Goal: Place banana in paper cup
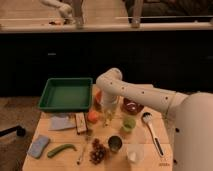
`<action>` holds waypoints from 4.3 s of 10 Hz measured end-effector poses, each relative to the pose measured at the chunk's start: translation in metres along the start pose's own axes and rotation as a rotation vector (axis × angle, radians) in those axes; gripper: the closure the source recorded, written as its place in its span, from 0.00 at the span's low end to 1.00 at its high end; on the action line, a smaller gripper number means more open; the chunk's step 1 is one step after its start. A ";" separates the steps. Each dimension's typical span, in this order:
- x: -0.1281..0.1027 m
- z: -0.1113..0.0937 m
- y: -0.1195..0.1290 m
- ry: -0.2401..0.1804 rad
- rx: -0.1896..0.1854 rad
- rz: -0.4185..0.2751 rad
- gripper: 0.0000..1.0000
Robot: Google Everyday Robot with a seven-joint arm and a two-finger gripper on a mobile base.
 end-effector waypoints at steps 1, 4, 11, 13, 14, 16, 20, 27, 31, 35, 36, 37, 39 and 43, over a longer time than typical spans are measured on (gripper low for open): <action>-0.004 -0.006 0.001 0.020 0.001 0.002 1.00; -0.014 -0.017 0.005 0.056 0.006 0.006 1.00; -0.043 -0.059 0.018 0.191 0.039 0.013 1.00; -0.046 -0.062 0.027 0.209 0.049 0.026 1.00; -0.046 -0.062 0.037 0.215 0.055 0.042 1.00; -0.046 -0.062 0.035 0.215 0.058 0.040 1.00; -0.046 -0.063 0.036 0.215 0.057 0.040 1.00; -0.051 -0.062 0.051 0.224 0.070 0.060 1.00; -0.066 -0.066 0.071 0.268 0.076 0.083 1.00; -0.085 -0.069 0.100 0.332 0.076 0.114 1.00; -0.089 -0.068 0.104 0.344 0.075 0.118 1.00; -0.092 -0.068 0.108 0.353 0.075 0.123 1.00; -0.099 -0.066 0.117 0.374 0.082 0.135 1.00; -0.103 -0.064 0.120 0.382 0.080 0.138 1.00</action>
